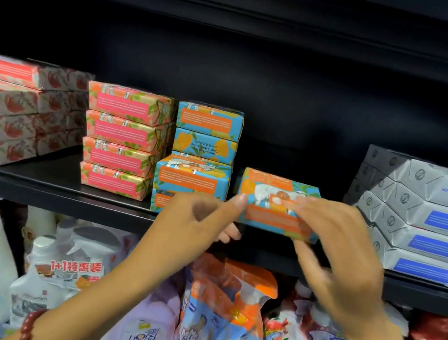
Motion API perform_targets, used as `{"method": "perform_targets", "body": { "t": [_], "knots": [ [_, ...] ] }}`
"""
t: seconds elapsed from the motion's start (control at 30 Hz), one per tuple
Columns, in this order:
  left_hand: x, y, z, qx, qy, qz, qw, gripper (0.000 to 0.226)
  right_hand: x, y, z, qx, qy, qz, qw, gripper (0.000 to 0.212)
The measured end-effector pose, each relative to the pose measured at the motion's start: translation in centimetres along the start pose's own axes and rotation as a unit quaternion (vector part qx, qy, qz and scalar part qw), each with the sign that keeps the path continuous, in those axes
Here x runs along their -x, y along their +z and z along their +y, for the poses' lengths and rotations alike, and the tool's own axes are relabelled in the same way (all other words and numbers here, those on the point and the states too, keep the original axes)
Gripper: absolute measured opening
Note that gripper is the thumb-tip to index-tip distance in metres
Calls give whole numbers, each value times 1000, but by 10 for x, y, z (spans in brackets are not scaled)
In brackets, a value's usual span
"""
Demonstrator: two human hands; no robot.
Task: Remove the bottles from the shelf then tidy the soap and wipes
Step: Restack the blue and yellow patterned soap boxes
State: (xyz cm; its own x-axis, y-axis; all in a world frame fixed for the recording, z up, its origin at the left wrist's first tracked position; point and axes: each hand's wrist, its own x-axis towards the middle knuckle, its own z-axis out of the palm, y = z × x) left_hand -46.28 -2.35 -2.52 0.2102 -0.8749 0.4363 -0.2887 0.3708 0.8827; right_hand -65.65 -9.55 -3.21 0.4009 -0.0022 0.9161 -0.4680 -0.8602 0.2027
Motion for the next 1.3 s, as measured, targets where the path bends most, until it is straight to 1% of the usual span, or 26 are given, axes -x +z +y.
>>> {"method": "perform_targets", "body": {
  "t": [0.07, 0.1, 0.13, 0.2, 0.23, 0.27, 0.33, 0.4, 0.47, 0.5, 0.53, 0.57, 0.63, 0.7, 0.73, 0.83, 0.9, 0.97, 1.03, 1.07, 1.1, 1.13, 1.17, 1.2, 1.23, 1.3],
  "knots": [
    [1, -1, 12, 79, -66, -59, 993, 43, 0, -2, -8, 12, -57, 24, 998, 26],
    [2, -3, 15, 105, -73, -88, 988, 34, 0, -2, -11, 16, -78, 30, 996, 23],
    [4, -4, 18, 123, -65, -106, 985, 27, -1, -3, -13, 16, -90, 29, 995, 22],
    [9, -9, 18, 143, -30, -103, 984, 15, -6, -6, -16, -2, -78, 8, 997, 29],
    [11, -11, 18, 133, -8, -92, 987, 14, -9, -9, -18, -18, -47, -6, 999, 37],
    [12, -14, 17, 119, 15, -83, 989, 16, -12, -11, -20, -36, 5, -20, 999, 47],
    [13, -18, 14, 102, 46, -86, 990, 22, -24, -15, -23, -91, 144, -53, 984, 66],
    [13, -21, 10, 100, 57, -92, 989, 28, -37, -16, -25, -189, 252, -111, 943, 69],
    [12, -22, 6, 111, 60, -74, 989, 35, -44, -14, -22, -291, 294, -151, 898, 61],
    [12, -23, 4, 118, 60, -55, 990, 38, -46, -13, -22, -303, 287, -157, 895, 54],
    [11, -24, 2, 126, 59, -31, 990, 41, -47, -13, -24, -293, 270, -152, 904, 47],
    [11, -24, 0, 141, 51, -8, 989, 43, -48, -12, -27, -273, 249, -138, 919, 42],
    [11, -24, 2, 202, 2, 14, 979, 52, -47, -10, -35, -213, 194, -97, 953, 38],
    [12, -24, 7, 253, -61, 1, 965, 55, -41, -6, -40, -148, 116, -47, 981, 33],
    [12, -25, 10, 265, -89, -11, 960, 54, -38, -4, -41, -124, 74, -28, 989, 30],
    [13, -30, 16, 277, -143, -76, 947, 44, -28, 3, -41, -93, -26, -5, 995, 24],
    [15, -32, 16, 305, -163, -92, 934, 43, -25, 6, -39, -96, -44, -21, 994, 24],
    [16, -33, 14, 320, -153, -69, 933, 48, -24, 6, -39, -100, -16, -65, 993, 39],
    [16, -32, 11, 311, -122, -30, 942, 58, -26, 2, -39, -131, 69, -128, 981, 64],
    [16, -32, 10, 303, -106, -15, 947, 60, -27, -1, -41, -170, 134, -156, 964, 79],
    [17, -31, 9, 294, -88, -7, 952, 60, -30, -3, -44, -220, 206, -172, 938, 90],
    [18, -29, 8, 285, -69, -4, 956, 58, -32, -5, -46, -273, 269, -175, 907, 95],
    [19, -28, 6, 273, -47, -5, 961, 57, -34, -6, -47, -320, 318, -176, 875, 96],
    [19, -27, 6, 259, -26, -6, 965, 56, -37, -7, -46, -356, 349, -178, 848, 91],
    [18, -27, 5, 243, -4, -6, 970, 55, -40, -8, -44, -377, 355, -182, 836, 80],
    [17, -27, 6, 198, 40, -8, 979, 57, -46, -9, -43, -374, 323, -180, 851, 56]
  ]
}}
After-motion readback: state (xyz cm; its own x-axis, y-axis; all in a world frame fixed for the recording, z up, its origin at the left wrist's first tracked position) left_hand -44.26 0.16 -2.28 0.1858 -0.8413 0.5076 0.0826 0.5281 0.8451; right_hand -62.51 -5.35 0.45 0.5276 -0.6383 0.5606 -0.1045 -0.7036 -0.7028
